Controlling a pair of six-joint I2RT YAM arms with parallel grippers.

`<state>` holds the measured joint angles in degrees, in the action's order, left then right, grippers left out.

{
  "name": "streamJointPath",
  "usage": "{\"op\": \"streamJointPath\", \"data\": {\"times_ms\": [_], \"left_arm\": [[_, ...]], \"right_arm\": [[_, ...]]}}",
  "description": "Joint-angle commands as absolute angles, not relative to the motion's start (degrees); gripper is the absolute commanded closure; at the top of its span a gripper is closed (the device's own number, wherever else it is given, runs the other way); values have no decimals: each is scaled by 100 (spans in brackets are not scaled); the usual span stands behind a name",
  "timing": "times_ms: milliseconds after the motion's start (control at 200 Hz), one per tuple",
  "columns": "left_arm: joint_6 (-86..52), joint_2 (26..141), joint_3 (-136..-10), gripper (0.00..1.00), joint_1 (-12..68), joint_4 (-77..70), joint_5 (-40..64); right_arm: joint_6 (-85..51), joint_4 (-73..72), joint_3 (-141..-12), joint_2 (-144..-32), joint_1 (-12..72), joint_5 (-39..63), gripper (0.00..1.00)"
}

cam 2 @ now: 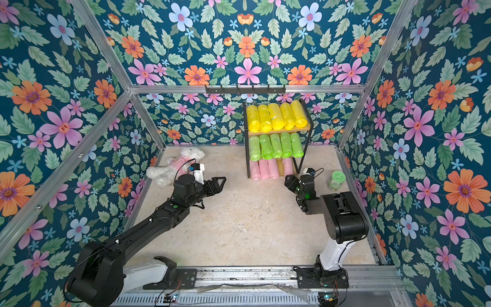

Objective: Sort the rolls of trash bags by color and place them on the shelf
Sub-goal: Place the roll of trash bags on the shelf.

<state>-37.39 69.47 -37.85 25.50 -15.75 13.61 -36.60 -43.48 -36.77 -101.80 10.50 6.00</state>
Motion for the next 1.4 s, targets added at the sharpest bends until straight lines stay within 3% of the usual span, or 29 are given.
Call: {"op": "streamJointPath", "data": {"times_ms": [0,305,730,1000,1195,1395], "left_arm": [[-3718,6952,-3779,11,2549,-1670,1406],[-3708,7004,-3801,11,2549,-1687,1404],[-3718,7105,-3830,11,2549,-1705,1425],[-3720,7143,-3862,11,2549,-1696,1437],[-3722,7178,-3876,11,2548,-1701,1460],[-3710,7181,-3868,11,2549,-1705,1464]], "right_arm": [[-3911,-4804,-3820,-10371,1055,660,17],[-4036,-4848,-4295,-10919,1055,641,20],[-3963,-5307,-4299,-11215,1061,981,47],[-3723,-5784,-4198,-11274,1072,1311,55],[-3548,-5623,-4386,-11269,1123,1390,56],[-3392,-5258,-4541,-11225,1127,1138,49]]}}
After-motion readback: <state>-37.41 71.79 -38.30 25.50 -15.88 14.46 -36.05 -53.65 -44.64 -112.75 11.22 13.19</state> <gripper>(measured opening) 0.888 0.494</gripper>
